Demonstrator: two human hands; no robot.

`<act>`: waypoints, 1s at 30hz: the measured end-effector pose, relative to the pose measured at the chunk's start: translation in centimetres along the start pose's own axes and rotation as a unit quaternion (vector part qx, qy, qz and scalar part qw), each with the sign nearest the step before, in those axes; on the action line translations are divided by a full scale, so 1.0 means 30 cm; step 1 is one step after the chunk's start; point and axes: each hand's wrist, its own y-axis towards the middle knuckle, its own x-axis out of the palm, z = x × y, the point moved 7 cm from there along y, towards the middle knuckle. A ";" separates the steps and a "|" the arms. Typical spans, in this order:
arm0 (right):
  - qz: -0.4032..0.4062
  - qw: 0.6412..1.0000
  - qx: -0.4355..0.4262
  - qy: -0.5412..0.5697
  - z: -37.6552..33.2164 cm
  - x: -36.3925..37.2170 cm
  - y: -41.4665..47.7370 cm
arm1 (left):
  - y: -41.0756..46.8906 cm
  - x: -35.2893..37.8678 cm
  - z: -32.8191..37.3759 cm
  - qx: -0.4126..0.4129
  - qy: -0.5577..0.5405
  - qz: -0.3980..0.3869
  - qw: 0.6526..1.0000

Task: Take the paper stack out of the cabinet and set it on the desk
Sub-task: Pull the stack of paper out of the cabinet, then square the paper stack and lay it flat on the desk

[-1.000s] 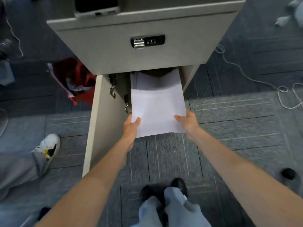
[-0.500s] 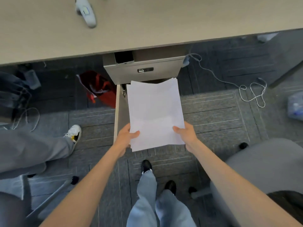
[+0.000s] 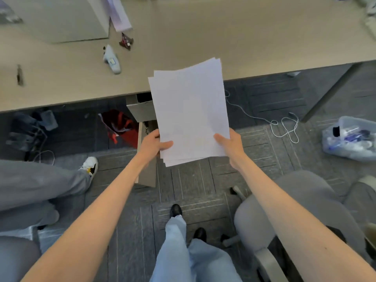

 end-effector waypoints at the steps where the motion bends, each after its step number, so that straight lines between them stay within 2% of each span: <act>1: 0.005 1.000 -0.012 0.003 -0.044 -0.014 0.011 | 0.005 0.008 0.053 0.013 -0.005 -0.005 1.000; 6: 0.021 0.998 -0.060 0.014 -0.261 -0.065 0.108 | 0.115 0.013 0.293 0.063 -0.027 -0.023 0.997; 14: 0.022 0.994 -0.094 0.052 -0.578 -0.072 0.408 | 0.460 -0.032 0.626 0.083 -0.021 -0.040 0.996; 19: 0.021 0.993 -0.091 0.069 -0.693 -0.118 0.613 | 0.655 -0.007 0.791 0.081 0.025 -0.106 0.991; 25: 0.028 0.995 -0.077 0.057 -0.789 -0.219 0.842 | 0.856 0.068 0.936 0.112 0.028 -0.061 0.991; 30: -0.003 0.998 -0.058 0.028 -0.904 -0.317 1.091 | 1.066 0.150 1.043 0.123 0.023 -0.017 0.992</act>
